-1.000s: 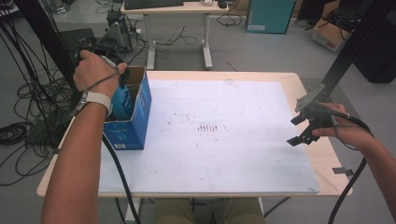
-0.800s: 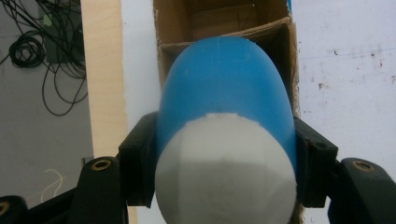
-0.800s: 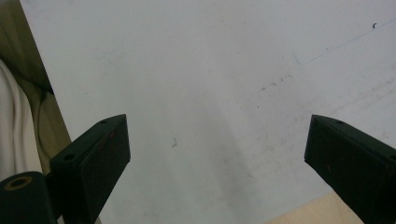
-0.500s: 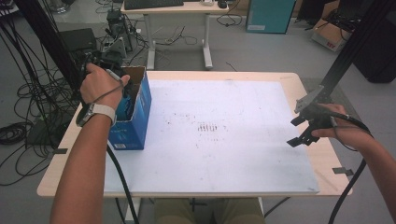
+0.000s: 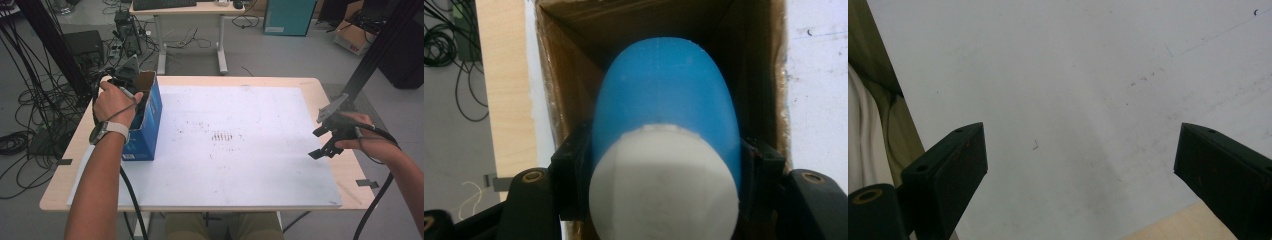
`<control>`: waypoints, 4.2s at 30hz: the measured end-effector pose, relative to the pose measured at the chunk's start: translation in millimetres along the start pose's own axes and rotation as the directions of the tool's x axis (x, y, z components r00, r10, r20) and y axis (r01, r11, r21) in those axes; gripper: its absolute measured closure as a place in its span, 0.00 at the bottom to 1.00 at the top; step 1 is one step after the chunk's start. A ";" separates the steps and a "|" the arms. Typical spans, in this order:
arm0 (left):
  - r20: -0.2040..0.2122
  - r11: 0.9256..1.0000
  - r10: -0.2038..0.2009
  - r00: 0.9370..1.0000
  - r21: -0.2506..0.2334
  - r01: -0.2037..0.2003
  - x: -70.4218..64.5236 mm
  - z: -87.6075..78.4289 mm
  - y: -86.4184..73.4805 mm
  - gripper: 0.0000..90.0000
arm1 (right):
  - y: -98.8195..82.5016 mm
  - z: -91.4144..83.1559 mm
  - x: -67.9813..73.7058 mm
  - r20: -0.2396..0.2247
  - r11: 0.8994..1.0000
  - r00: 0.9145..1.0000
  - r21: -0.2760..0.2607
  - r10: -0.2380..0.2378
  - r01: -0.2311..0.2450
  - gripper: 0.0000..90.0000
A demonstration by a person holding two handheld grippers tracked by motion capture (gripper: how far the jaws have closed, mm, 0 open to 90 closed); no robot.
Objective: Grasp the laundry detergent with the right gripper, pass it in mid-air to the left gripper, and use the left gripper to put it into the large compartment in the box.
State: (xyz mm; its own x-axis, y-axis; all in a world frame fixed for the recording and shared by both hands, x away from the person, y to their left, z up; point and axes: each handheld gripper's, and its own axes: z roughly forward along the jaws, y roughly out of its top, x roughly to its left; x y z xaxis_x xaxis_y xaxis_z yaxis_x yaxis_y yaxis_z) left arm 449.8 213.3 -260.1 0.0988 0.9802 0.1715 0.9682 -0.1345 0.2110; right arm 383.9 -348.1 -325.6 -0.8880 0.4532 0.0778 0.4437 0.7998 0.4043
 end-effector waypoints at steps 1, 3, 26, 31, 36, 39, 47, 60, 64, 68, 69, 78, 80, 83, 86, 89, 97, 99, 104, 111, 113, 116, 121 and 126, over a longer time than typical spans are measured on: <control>-0.001 1.000 0.001 1.000 -0.001 -0.001 -0.5 1.6 -0.5 0.42 | -0.3 0.4 0.6 0.001 1.000 1.000 -0.008 0.001 -0.001 0.08; -0.002 1.000 0.007 1.000 0.009 -0.007 -1.3 7.7 -1.5 0.42 | -0.6 0.5 0.3 0.001 1.000 1.000 -0.003 -0.001 0.001 0.08; 0.006 1.000 0.006 1.000 0.011 -0.006 0.3 11.6 -1.2 0.42 | -3.6 -0.1 1.0 0.000 1.000 1.000 -0.006 -0.005 0.005 0.08; 0.009 1.000 0.002 1.000 0.009 -0.002 1.3 12.0 -1.4 0.42 | -2.8 0.3 1.6 -0.001 1.000 1.000 -0.001 -0.007 0.007 0.08; 0.012 1.000 0.002 1.000 0.009 -0.002 1.7 11.9 -1.8 0.42 | -2.7 0.9 1.9 0.001 1.000 1.000 -0.002 -0.003 0.003 0.08; 0.011 1.000 0.004 1.000 0.008 -0.004 1.7 12.0 -2.0 0.42 | -2.7 1.5 1.8 -0.002 1.000 1.000 0.001 -0.007 0.007 0.08; 0.009 1.000 0.005 1.000 0.008 -0.005 1.0 11.7 -2.2 0.42 | -3.1 1.2 3.1 -0.003 1.000 1.000 -0.005 0.010 -0.010 0.08; 0.009 1.000 0.004 1.000 0.007 -0.004 1.2 11.8 -2.6 0.42 | -2.1 2.0 2.3 -0.005 1.000 1.000 -0.001 -0.009 0.009 0.08; 0.008 1.000 0.004 1.000 0.007 -0.004 1.1 11.8 -2.6 0.42 | -2.3 2.1 1.9 -0.005 1.000 1.000 -0.007 -0.006 0.006 0.08; 0.006 1.000 0.005 1.000 0.008 -0.005 0.6 11.5 -2.7 0.42 | -2.7 3.2 2.1 -0.005 1.000 1.000 -0.008 -0.003 0.003 0.08; 0.006 1.000 0.006 1.000 0.009 -0.006 0.7 11.5 -2.8 0.42 | -2.8 3.5 2.2 -0.006 1.000 1.000 -0.008 -0.003 0.003 0.08; 0.008 1.000 0.004 1.000 0.008 -0.004 1.0 11.4 -3.3 0.42 | -3.3 3.6 1.6 -0.007 1.000 1.000 -0.005 -0.005 0.005 0.08; 0.010 1.000 0.005 1.000 0.011 -0.005 1.2 11.2 -3.1 0.42 | -3.5 3.9 1.6 -0.008 1.000 1.000 -0.006 -0.004 0.004 0.08; 0.009 1.000 0.004 1.000 0.009 -0.004 1.2 11.4 -3.2 0.42 | -3.4 4.2 1.9 -0.007 1.000 1.000 -0.006 -0.005 0.005 0.08; 0.009 1.000 0.004 1.000 0.007 -0.004 1.4 11.5 -3.4 0.42 | -3.3 3.9 1.7 -0.007 1.000 1.000 -0.008 -0.008 0.007 0.08; 0.010 1.000 0.004 1.000 0.005 -0.004 1.5 11.6 -3.5 0.42 | -3.2 4.0 1.7 -0.007 1.000 1.000 -0.008 -0.008 0.008 0.08; 0.010 1.000 0.005 1.000 0.004 -0.005 1.7 11.6 -3.6 0.42 | -3.2 5.2 1.7 -0.007 1.000 1.000 -0.009 -0.005 0.005 0.08; 0.010 1.000 0.005 1.000 0.004 -0.005 1.4 11.6 -3.7 0.42 | -3.2 5.0 1.6 -0.007 1.000 1.000 -0.008 -0.004 0.004 0.08; 0.009 1.000 0.005 1.000 0.003 -0.005 1.4 11.7 -3.7 0.42 | -3.3 4.8 1.6 -0.006 1.000 1.000 -0.009 -0.003 0.003 0.08; 0.007 1.000 0.006 1.000 0.004 -0.006 1.0 11.6 -3.6 0.42 | -2.9 4.4 1.9 -0.007 1.000 1.000 -0.009 -0.006 0.006 0.08; 0.008 1.000 0.006 1.000 0.003 -0.006 1.0 11.6 -3.7 0.42 | -2.7 4.3 2.4 -0.006 1.000 1.000 -0.007 0.003 -0.003 0.08; 0.010 1.000 0.004 1.000 0.003 -0.004 1.5 11.7 -3.9 0.42 | -2.9 4.4 2.6 -0.006 1.000 1.000 -0.003 0.006 -0.006 0.08; 0.009 1.000 0.007 1.000 0.000 -0.007 1.4 11.7 -4.0 0.42 | -2.6 4.0 1.9 -0.006 1.000 1.000 -0.003 -0.008 0.008 0.08; 0.010 1.000 0.007 1.000 0.001 -0.007 1.5 11.7 -4.1 0.42 | -1.6 4.3 2.2 -0.006 1.000 1.000 -0.002 -0.009 0.009 0.08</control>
State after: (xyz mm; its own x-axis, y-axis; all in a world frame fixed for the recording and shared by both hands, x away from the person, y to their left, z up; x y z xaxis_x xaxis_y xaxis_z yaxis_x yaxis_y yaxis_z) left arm 448.6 217.1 -271.9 0.1076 0.9807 0.1632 0.9678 -0.1409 0.2087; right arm 381.7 -346.6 -330.0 -0.8928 0.4433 0.0797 0.4351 0.8032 0.4068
